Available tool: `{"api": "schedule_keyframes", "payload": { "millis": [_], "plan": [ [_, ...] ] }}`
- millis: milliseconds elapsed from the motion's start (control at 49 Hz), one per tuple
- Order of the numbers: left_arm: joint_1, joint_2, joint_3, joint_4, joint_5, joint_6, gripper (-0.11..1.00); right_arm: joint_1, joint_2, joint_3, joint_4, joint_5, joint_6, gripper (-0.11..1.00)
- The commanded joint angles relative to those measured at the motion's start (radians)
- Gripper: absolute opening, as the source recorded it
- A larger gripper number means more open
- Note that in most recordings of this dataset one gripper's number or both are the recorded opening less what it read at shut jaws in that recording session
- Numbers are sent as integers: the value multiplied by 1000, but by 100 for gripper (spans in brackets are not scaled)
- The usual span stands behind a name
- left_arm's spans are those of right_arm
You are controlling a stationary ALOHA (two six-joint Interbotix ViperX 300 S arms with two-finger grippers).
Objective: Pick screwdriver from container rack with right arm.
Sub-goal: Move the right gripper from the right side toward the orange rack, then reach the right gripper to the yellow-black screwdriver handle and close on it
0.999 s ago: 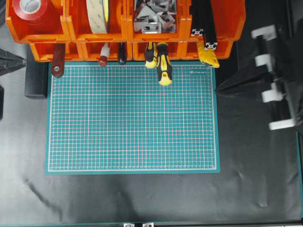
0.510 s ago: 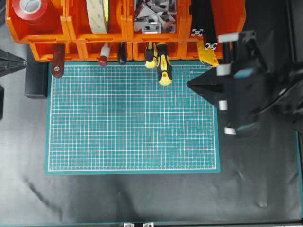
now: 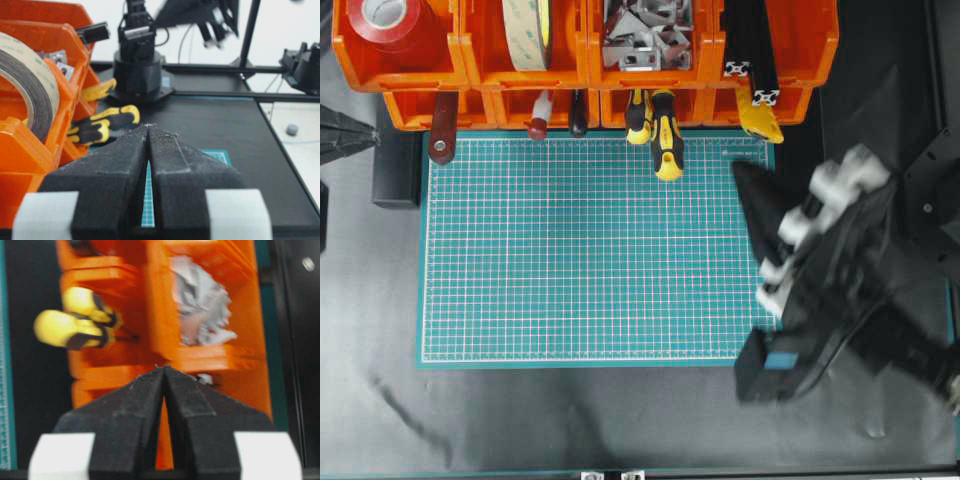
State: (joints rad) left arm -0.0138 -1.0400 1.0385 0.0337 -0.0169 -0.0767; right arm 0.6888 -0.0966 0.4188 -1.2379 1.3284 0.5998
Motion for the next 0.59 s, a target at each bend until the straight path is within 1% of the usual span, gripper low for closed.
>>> {"api": "schedule_keyframes", "payload": {
  "millis": [0,245,326,367,428,489,571],
  "plan": [
    [-2,9,-12,3,-6,-2,0,14,32,-20,-11,14,5,0],
    [-5,9,-11,3,-6,-6,0,8,77,-31,-11,3,-6,0],
    [-6,9,-11,3,-6,-6,0,2,81,-26,-11,-12,-9,4],
    [-5,9,-11,3,-6,-6,0,-3,84,-21,-9,-21,-11,9],
    [-5,9,-9,3,-5,-6,0,-9,89,-15,-8,-49,-12,19],
    [-5,9,-6,3,-5,-6,0,-20,95,-11,-5,-81,-11,34],
    [-5,9,-9,3,-3,-6,0,-38,103,-5,2,-124,-8,56]
  ]
}}
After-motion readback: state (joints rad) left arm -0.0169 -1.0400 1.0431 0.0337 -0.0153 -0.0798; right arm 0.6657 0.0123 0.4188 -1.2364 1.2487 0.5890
